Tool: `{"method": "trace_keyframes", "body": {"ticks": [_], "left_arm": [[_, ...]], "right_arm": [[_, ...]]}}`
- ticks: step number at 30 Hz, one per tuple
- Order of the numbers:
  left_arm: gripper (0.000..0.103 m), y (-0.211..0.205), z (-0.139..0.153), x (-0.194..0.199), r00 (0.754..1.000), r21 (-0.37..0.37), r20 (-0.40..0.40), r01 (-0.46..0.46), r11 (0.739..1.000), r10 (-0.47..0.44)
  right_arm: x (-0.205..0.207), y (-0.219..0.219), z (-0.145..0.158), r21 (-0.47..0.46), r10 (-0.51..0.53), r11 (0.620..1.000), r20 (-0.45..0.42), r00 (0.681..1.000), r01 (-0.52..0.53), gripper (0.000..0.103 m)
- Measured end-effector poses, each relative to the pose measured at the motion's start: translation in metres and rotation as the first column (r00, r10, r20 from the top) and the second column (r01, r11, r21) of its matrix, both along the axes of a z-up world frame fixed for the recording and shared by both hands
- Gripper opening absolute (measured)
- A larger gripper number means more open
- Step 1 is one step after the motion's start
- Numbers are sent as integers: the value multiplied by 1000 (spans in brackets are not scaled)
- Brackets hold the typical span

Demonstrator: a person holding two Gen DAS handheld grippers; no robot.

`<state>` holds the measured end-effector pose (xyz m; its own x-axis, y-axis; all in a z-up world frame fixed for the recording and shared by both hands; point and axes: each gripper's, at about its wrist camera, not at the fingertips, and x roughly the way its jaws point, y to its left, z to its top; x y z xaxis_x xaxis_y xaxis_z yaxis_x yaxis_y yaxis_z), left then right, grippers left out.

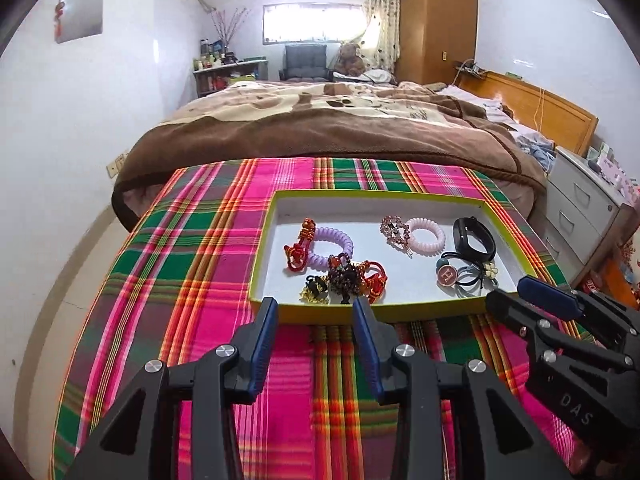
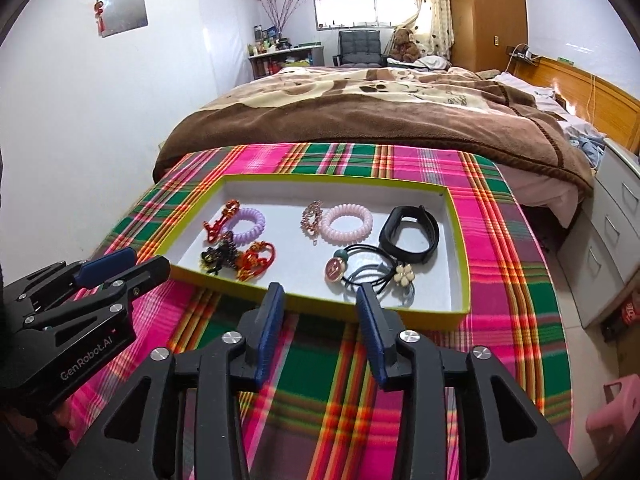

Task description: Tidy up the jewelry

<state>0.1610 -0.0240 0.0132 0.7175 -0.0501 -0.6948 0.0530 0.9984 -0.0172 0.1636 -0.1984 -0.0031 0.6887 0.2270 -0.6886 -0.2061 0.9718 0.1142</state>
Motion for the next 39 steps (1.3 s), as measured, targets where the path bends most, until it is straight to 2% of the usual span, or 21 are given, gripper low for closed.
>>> {"method": "trace_keyframes", "body": {"ticks": [4,39], "left_arm": [[38,3,0,-8,1000,-33,-14,6,999,-7],[38,7,5,-26,1000,-26,0,-4,1000,4]], "right_arm": [[-9,3,2,3,4,1000,11,1000,-4,42],[-20,5,4,21,-5,1000,12,1000,4,42]]}}
